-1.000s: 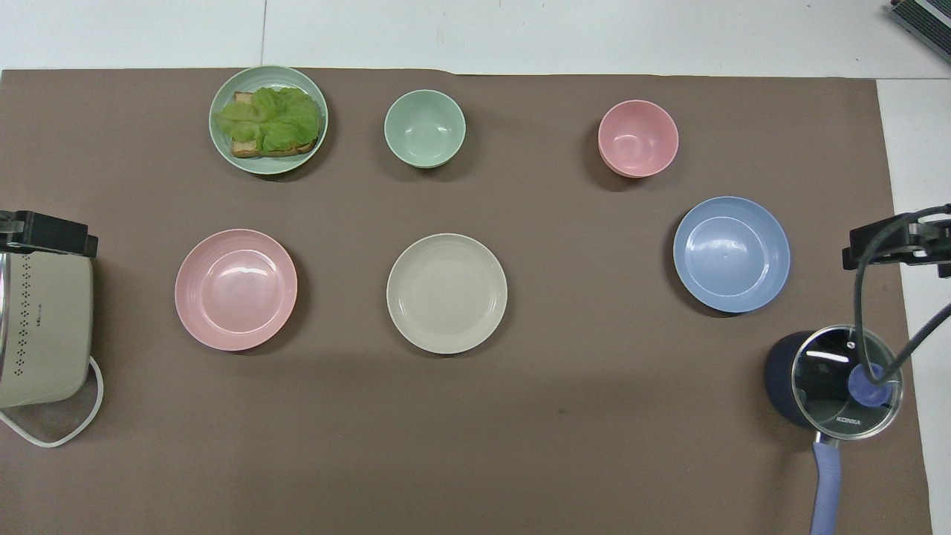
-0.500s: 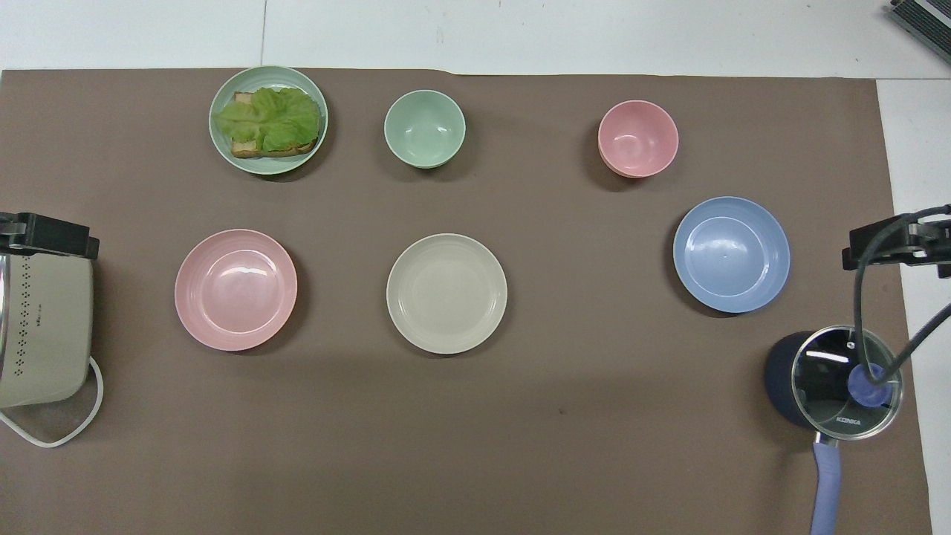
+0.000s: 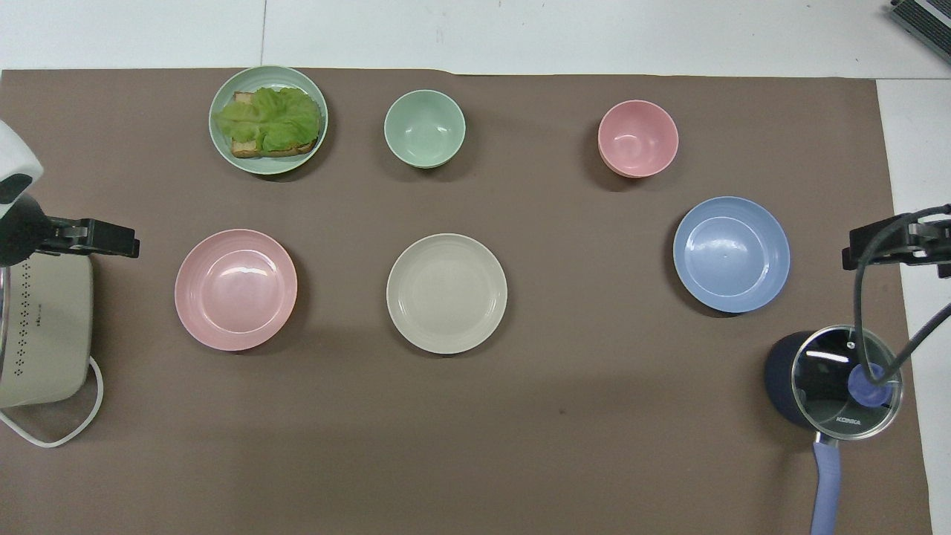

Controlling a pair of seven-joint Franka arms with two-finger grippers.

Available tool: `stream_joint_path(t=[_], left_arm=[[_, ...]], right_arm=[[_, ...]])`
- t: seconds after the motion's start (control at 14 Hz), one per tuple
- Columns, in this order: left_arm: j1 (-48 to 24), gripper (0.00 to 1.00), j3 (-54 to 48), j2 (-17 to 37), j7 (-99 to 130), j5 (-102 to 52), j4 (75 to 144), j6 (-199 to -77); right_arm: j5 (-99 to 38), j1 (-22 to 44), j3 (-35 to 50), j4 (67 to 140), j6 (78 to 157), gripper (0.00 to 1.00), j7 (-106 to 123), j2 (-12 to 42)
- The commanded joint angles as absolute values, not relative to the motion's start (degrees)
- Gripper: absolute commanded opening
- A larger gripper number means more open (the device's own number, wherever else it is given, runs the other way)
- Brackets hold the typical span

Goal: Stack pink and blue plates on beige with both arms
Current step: 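Reach the left gripper to the rim of the large pink bowl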

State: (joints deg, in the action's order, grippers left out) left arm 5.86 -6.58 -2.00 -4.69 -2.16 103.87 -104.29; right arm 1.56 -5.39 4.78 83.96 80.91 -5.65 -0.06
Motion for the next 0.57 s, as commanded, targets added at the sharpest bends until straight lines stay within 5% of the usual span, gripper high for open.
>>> stream_joint_path(t=[0.0,0.5], left_arm=[[7.82,1.0,-6.5,-2.38,-5.01,-1.93,109.23,-110.28],[8.96,1.0,-6.5,5.8,-4.92,-1.93,115.29,-120.99]], right_arm=[[1.67,-5.89,5.19,85.25,81.21,1.0,-5.98,-1.23],[1.67,-5.89,5.19,85.43,81.12,1.0,-5.98,-1.32]])
